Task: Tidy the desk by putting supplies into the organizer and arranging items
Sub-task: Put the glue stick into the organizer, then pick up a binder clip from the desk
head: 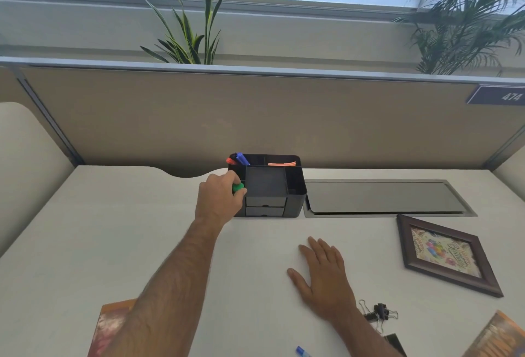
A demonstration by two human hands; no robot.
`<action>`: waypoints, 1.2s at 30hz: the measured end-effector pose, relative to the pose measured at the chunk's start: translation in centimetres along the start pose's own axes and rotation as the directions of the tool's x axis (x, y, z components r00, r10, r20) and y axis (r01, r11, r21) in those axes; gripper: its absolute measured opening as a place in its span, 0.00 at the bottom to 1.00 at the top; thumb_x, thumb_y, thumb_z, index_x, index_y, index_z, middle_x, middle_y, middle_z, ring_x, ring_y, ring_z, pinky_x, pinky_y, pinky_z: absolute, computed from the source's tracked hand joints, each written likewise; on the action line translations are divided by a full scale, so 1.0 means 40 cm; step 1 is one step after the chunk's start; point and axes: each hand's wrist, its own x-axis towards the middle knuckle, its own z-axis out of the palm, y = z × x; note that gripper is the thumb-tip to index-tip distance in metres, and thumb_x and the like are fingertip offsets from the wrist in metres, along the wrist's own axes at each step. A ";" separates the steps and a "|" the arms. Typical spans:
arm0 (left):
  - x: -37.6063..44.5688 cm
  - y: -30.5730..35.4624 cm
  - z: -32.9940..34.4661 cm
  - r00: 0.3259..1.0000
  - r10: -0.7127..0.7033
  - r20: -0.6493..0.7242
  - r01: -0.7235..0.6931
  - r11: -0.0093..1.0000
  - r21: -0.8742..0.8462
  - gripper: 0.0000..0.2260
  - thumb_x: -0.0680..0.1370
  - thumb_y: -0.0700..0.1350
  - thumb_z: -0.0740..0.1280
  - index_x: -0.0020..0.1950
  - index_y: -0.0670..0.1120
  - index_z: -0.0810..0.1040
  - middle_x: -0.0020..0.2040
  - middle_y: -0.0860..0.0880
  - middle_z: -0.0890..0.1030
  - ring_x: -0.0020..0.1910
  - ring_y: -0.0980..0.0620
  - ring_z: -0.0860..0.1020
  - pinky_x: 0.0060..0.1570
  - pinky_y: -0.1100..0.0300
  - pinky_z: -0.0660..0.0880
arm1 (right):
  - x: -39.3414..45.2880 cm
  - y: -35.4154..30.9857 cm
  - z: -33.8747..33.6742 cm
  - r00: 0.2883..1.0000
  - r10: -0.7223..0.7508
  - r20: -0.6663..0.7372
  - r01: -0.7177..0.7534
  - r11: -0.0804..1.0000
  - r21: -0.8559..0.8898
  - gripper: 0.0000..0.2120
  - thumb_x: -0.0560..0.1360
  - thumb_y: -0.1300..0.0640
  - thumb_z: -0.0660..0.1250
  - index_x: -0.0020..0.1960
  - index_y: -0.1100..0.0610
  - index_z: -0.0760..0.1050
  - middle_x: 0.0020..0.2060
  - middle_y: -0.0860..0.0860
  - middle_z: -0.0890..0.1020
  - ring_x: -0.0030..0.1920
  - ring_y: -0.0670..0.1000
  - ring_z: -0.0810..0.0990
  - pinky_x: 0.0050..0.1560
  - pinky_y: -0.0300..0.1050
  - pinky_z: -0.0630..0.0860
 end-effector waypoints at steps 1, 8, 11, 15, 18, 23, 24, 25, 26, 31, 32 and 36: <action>0.000 0.001 0.000 1.000 -0.010 0.016 0.009 1.000 0.022 0.10 0.74 0.52 0.72 0.50 0.48 0.79 0.42 0.48 0.82 0.42 0.48 0.77 0.46 0.50 0.77 | 0.000 0.000 -0.001 1.000 0.001 0.005 -0.001 1.000 0.000 0.32 0.77 0.32 0.49 0.71 0.50 0.70 0.74 0.51 0.67 0.76 0.55 0.62 0.75 0.52 0.49; -0.024 0.006 -0.013 0.994 -0.009 0.107 0.002 0.997 0.073 0.13 0.76 0.57 0.68 0.54 0.50 0.78 0.50 0.52 0.81 0.53 0.49 0.74 0.51 0.53 0.71 | 0.004 -0.004 -0.002 0.996 0.010 0.086 -0.009 1.000 -0.023 0.37 0.77 0.30 0.41 0.73 0.51 0.67 0.76 0.52 0.64 0.77 0.56 0.58 0.75 0.54 0.46; -0.050 0.004 -0.030 0.994 0.020 0.106 -0.026 0.998 0.063 0.15 0.75 0.56 0.70 0.56 0.49 0.77 0.54 0.52 0.80 0.56 0.49 0.74 0.53 0.53 0.71 | -0.001 -0.004 -0.008 0.994 -0.008 0.107 0.011 0.999 -0.032 0.40 0.76 0.30 0.35 0.77 0.51 0.60 0.79 0.52 0.55 0.79 0.54 0.50 0.76 0.53 0.41; -0.097 0.003 -0.057 0.998 0.043 0.035 -0.044 0.998 0.050 0.15 0.73 0.53 0.72 0.56 0.49 0.78 0.56 0.52 0.80 0.57 0.47 0.74 0.51 0.53 0.70 | -0.018 -0.003 -0.022 0.983 -0.035 0.183 0.044 0.998 -0.045 0.42 0.72 0.28 0.29 0.80 0.49 0.41 0.79 0.50 0.39 0.78 0.52 0.35 0.75 0.53 0.34; -0.150 0.011 -0.072 0.999 0.016 0.040 -0.018 0.999 0.039 0.15 0.74 0.53 0.71 0.57 0.48 0.79 0.56 0.51 0.80 0.56 0.48 0.75 0.50 0.55 0.71 | -0.041 -0.004 -0.030 0.972 -0.013 0.234 0.032 0.996 -0.078 0.43 0.71 0.27 0.27 0.79 0.49 0.34 0.78 0.51 0.34 0.77 0.52 0.31 0.75 0.55 0.33; -0.296 0.029 -0.096 0.981 -0.110 0.157 0.122 0.990 -0.071 0.08 0.75 0.54 0.69 0.46 0.52 0.76 0.42 0.55 0.79 0.41 0.54 0.76 0.40 0.60 0.74 | -0.088 -0.007 -0.034 0.966 0.019 0.257 0.007 0.995 -0.100 0.43 0.70 0.27 0.28 0.78 0.50 0.33 0.78 0.53 0.35 0.77 0.53 0.31 0.75 0.57 0.34; -0.331 0.032 -0.101 0.971 -0.126 0.204 0.139 0.989 -0.049 0.08 0.74 0.56 0.69 0.43 0.53 0.75 0.40 0.56 0.78 0.39 0.54 0.76 0.39 0.59 0.74 | -0.096 -0.006 -0.034 0.965 0.021 0.262 0.007 0.994 -0.106 0.43 0.70 0.27 0.28 0.78 0.51 0.33 0.78 0.53 0.35 0.77 0.53 0.32 0.76 0.58 0.34; -0.366 0.035 -0.106 0.952 -0.146 0.267 0.160 0.987 -0.030 0.10 0.73 0.58 0.69 0.40 0.53 0.75 0.38 0.57 0.78 0.39 0.55 0.77 0.39 0.59 0.75 | -0.105 -0.005 -0.034 0.964 0.020 0.264 0.009 0.994 -0.109 0.43 0.71 0.27 0.28 0.78 0.51 0.34 0.78 0.53 0.36 0.77 0.53 0.32 0.76 0.58 0.35; -0.402 0.037 -0.111 0.925 -0.162 0.343 0.180 0.983 -0.020 0.11 0.72 0.60 0.69 0.39 0.53 0.75 0.37 0.57 0.78 0.38 0.56 0.77 0.39 0.59 0.75 | -0.113 -0.004 -0.034 0.965 0.021 0.262 0.009 0.994 -0.112 0.42 0.72 0.27 0.29 0.79 0.51 0.34 0.78 0.54 0.36 0.78 0.53 0.33 0.76 0.58 0.36; -0.552 0.036 -0.152 0.719 -0.130 0.683 0.114 0.991 0.068 0.21 0.63 0.70 0.69 0.38 0.52 0.76 0.38 0.57 0.79 0.39 0.58 0.77 0.41 0.59 0.76 | -0.134 -0.008 -0.047 0.956 0.030 0.293 0.008 0.992 -0.126 0.39 0.75 0.30 0.36 0.79 0.51 0.35 0.79 0.55 0.37 0.78 0.55 0.35 0.76 0.58 0.36; -0.574 0.035 -0.162 0.684 -0.130 0.718 0.090 0.991 0.095 0.24 0.62 0.71 0.69 0.39 0.51 0.76 0.39 0.57 0.78 0.39 0.58 0.77 0.40 0.59 0.75 | -0.135 -0.009 -0.051 0.952 0.028 0.304 0.010 0.992 -0.123 0.39 0.76 0.31 0.36 0.79 0.51 0.36 0.79 0.55 0.37 0.78 0.55 0.35 0.76 0.58 0.36; -0.625 0.045 -0.194 0.628 -0.162 0.761 0.077 0.986 0.147 0.29 0.57 0.72 0.73 0.42 0.50 0.76 0.41 0.56 0.77 0.42 0.56 0.75 0.38 0.59 0.71 | -0.132 -0.009 -0.061 0.937 0.021 0.350 0.017 0.994 -0.107 0.40 0.74 0.30 0.35 0.79 0.52 0.34 0.78 0.55 0.36 0.78 0.55 0.33 0.76 0.58 0.35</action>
